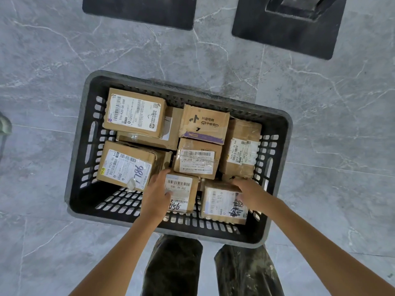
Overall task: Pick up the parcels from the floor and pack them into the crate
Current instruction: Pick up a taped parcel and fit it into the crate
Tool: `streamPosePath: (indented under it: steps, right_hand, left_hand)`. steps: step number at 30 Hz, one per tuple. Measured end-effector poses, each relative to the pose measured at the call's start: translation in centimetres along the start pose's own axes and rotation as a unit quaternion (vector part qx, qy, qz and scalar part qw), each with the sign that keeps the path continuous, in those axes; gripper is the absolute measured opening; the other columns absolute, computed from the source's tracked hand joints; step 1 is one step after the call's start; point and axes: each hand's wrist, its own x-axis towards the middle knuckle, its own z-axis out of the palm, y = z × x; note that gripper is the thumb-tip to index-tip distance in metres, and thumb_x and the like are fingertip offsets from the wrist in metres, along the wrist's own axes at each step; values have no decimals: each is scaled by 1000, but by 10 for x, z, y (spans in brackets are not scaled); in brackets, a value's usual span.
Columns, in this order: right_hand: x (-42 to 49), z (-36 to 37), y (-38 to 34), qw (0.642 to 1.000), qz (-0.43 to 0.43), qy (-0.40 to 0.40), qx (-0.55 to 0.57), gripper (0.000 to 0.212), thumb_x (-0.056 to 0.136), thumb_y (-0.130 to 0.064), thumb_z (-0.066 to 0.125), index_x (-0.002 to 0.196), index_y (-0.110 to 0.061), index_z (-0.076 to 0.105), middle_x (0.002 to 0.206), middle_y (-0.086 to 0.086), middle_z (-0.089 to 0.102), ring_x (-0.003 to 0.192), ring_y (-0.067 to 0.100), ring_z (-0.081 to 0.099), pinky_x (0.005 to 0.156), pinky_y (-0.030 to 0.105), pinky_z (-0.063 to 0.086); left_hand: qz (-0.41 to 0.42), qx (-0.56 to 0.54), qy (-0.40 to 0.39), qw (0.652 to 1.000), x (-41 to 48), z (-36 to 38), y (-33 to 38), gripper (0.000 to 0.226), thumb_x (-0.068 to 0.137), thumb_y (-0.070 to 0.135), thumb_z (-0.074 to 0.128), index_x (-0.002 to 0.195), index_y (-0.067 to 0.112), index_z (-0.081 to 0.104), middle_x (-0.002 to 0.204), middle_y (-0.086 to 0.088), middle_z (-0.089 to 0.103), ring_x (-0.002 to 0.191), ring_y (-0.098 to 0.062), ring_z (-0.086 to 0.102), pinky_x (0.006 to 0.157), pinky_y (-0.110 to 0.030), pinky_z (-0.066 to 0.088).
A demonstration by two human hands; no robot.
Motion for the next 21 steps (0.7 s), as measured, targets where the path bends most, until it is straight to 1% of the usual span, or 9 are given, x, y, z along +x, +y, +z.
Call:
streamPosePath:
  steps: [1, 3, 6, 8, 11, 13, 15, 18, 21]
  right_hand:
    - [1, 2, 1, 999, -8, 19, -35, 32, 91, -6, 53, 123, -14, 54, 117, 7, 61, 101, 19, 60, 84, 28, 51]
    - [4, 9, 0, 994, -34, 28, -97, 41, 90, -13, 57, 130, -14, 47, 125, 8, 56, 111, 21, 56, 90, 33, 50]
    - [11, 24, -3, 989, -23, 7, -143, 63, 87, -33, 64, 140, -16, 33, 142, 13, 38, 132, 29, 38, 102, 44, 44]
    - [14, 31, -6, 983, -1, 33, -180, 62, 91, -35, 59, 141, -17, 29, 143, 15, 36, 133, 32, 35, 101, 44, 44]
    - [19, 38, -8, 978, 8, 67, -197, 60, 93, -32, 57, 143, -16, 28, 141, 17, 39, 133, 33, 35, 100, 43, 44]
    - [19, 39, -9, 980, 12, 73, -187, 59, 93, -31, 57, 143, -15, 29, 142, 17, 38, 134, 33, 34, 102, 42, 41]
    - [17, 39, -8, 981, 12, 89, -172, 57, 94, -30, 56, 142, -15, 30, 143, 16, 38, 134, 31, 33, 105, 42, 37]
    - [1, 36, -7, 978, -5, 138, -154, 52, 95, -30, 52, 141, -16, 31, 143, 11, 37, 134, 29, 34, 108, 40, 37]
    - [-25, 25, -11, 983, -26, 164, -80, 47, 96, -28, 50, 140, -19, 34, 144, 7, 37, 136, 26, 33, 109, 40, 37]
  left_hand:
    - [5, 0, -4, 1000, 1, 0, 0, 61, 84, 0, 62, 134, 25, 39, 114, 0, 54, 99, -14, 58, 72, -22, 53]
    - [26, 5, -26, 999, 1, 3, 4, 61, 85, 0, 61, 135, 27, 38, 117, 1, 54, 95, -9, 58, 67, -16, 48]
    - [36, 14, -30, 999, -4, 13, 14, 64, 87, -2, 55, 138, 29, 33, 123, 0, 53, 89, -8, 59, 67, -23, 55]
    - [22, 13, -13, 1000, -7, 19, 18, 66, 87, -5, 53, 139, 29, 31, 120, -1, 55, 86, -9, 60, 65, -26, 57]
    - [-16, -26, -7, 1000, -7, 20, 19, 65, 88, -4, 55, 140, 23, 26, 100, 0, 62, 67, -6, 59, 49, -17, 48]
    - [-41, -60, -22, 997, -6, 20, 15, 56, 90, 0, 56, 136, 15, 29, 103, 4, 61, 66, 3, 53, 45, -10, 45]
    - [-60, -85, -38, 994, -5, 19, 13, 48, 91, 4, 57, 132, 9, 33, 114, -1, 58, 69, 9, 48, 47, -7, 44]
    - [-88, -106, -57, 989, -9, 14, 15, 50, 93, 9, 54, 137, 9, 29, 129, -11, 55, 76, -3, 59, 53, -16, 48]
    - [-60, -46, -22, 997, -28, -7, 27, 51, 94, 13, 50, 141, 13, 29, 136, -10, 47, 99, -26, 62, 63, -24, 52]
